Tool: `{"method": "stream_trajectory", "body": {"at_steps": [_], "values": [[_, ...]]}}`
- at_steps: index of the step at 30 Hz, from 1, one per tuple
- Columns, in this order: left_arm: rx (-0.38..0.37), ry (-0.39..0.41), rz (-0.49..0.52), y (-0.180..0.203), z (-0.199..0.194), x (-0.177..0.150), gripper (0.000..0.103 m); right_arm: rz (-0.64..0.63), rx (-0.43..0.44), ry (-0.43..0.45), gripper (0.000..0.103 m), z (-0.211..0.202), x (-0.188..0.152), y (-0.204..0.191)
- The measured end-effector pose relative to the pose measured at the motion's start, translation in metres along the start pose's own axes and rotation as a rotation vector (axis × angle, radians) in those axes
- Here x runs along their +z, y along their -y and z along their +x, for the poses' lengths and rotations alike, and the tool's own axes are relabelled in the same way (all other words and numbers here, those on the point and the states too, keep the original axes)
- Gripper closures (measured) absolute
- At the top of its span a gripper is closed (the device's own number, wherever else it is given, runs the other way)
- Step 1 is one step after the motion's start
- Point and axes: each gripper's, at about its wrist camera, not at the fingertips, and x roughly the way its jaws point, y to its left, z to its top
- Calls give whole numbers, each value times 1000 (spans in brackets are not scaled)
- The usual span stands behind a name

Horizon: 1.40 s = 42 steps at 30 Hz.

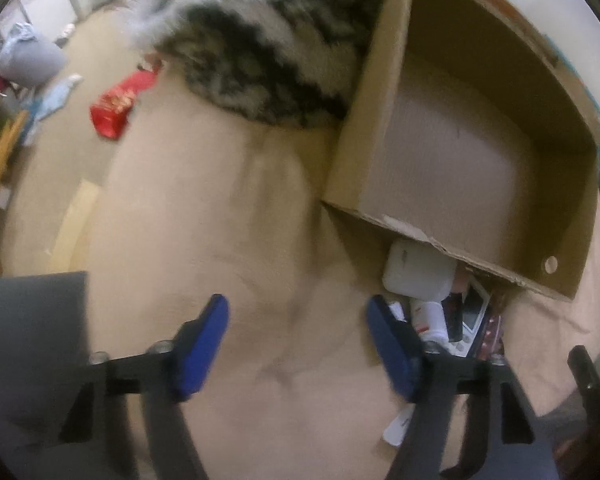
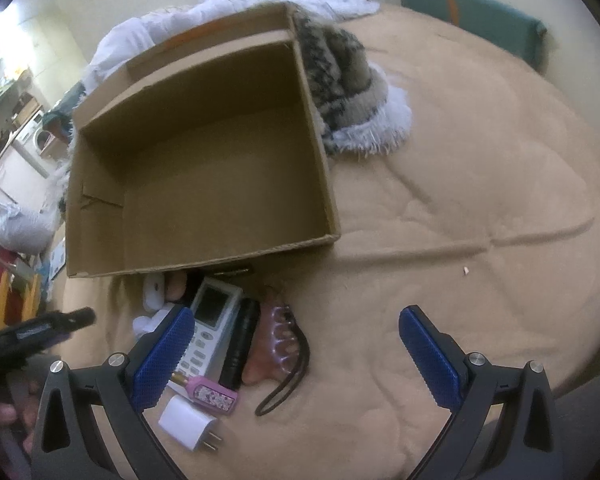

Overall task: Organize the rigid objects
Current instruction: 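Grasp the white pill bottle with the left tool while the right grasps the pink perfume vial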

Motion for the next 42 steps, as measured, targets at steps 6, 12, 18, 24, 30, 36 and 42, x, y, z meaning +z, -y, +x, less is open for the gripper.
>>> {"method": "stream_trajectory", "body": {"at_steps": [6, 12, 18, 24, 30, 36, 42], "values": [[-39, -76, 72, 25, 25, -3, 39, 38, 12, -37, 0, 7, -1, 7], [-108, -171, -1, 25, 51, 1, 49, 39, 19, -59, 0, 13, -1, 6], [-89, -195, 17, 31, 67, 0, 78, 19, 16, -69, 0, 15, -2, 3], [-66, -161, 40, 16, 57, 7, 79, 95, 199, -234, 0, 35, -11, 5], [-17, -121, 42, -12, 31, 1, 79, 299, 446, -482, 15, 70, -39, -4], [-18, -91, 27, -30, 23, 2, 79, 412, 412, -532, 15, 92, -57, -13], [-13, -92, 26, -26, 28, 0, 79, 373, 344, -505, 34, 99, -54, -30]]}}
